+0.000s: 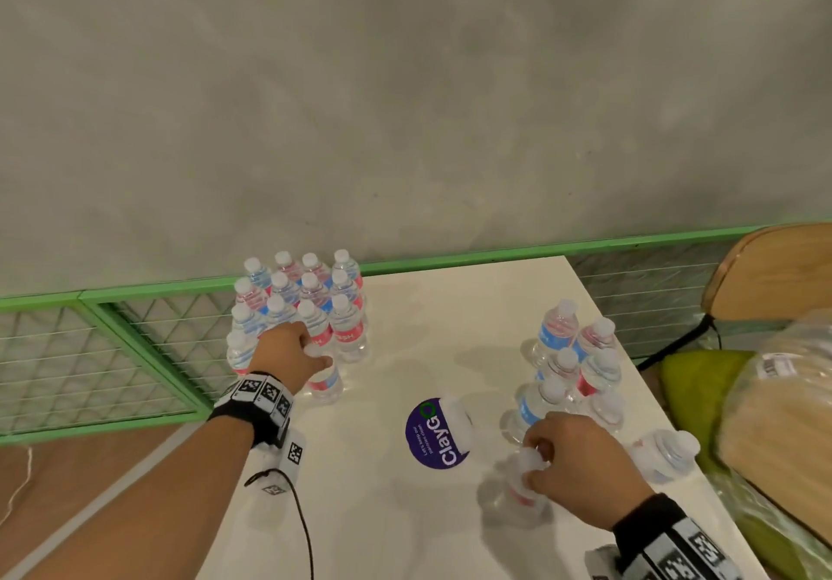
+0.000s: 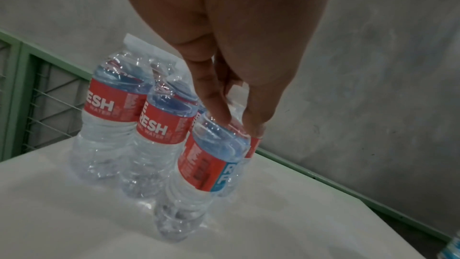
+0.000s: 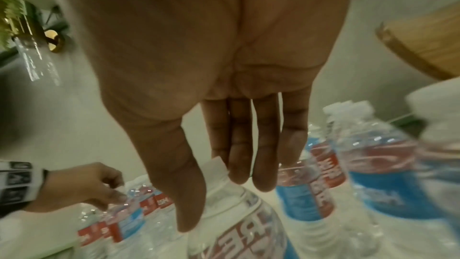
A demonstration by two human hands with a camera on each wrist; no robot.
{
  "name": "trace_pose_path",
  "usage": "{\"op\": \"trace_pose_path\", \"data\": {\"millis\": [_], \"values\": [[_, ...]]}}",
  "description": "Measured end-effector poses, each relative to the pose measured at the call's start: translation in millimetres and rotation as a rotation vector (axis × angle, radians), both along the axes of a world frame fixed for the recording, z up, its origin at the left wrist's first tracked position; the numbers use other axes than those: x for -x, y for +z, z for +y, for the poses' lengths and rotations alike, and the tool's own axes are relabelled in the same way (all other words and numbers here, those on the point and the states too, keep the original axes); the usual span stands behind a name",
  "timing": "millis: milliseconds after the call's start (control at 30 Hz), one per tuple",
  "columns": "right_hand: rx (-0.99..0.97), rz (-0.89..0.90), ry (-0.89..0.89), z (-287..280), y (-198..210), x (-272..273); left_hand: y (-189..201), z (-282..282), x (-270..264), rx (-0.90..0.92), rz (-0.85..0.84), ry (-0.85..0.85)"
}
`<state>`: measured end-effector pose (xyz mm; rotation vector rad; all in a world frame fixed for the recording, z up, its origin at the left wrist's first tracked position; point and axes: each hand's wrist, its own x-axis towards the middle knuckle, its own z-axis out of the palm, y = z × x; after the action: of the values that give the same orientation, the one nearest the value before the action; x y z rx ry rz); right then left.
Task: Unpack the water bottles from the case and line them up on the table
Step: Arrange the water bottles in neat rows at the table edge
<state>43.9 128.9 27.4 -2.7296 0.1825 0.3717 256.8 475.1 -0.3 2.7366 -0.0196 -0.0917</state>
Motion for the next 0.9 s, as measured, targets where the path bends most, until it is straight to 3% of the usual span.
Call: {"op": "trace_pose_path", "data": {"millis": [100,267,467,600,900], "values": [[-0.087,0.023,0.085,26,1,-16,0,0,-10,-0.044,0.004,0.0],[-0.204,-0.001,0.222,81,-14,-41,-1,0,-21,-0.275,0.014,-0.109],[-0.226,-0.064,0.241,133,-28,-82,8,11,-15,-0.038,0.046,-0.254],[-0.183,-0.068,0.251,153,-29,-116,7,28,-13,-0.009,0.057,-0.421],[-0.119,-0.125,0.231,178,-36,-177,2,31,-15,-0.005,-0.018,-0.315]]}}
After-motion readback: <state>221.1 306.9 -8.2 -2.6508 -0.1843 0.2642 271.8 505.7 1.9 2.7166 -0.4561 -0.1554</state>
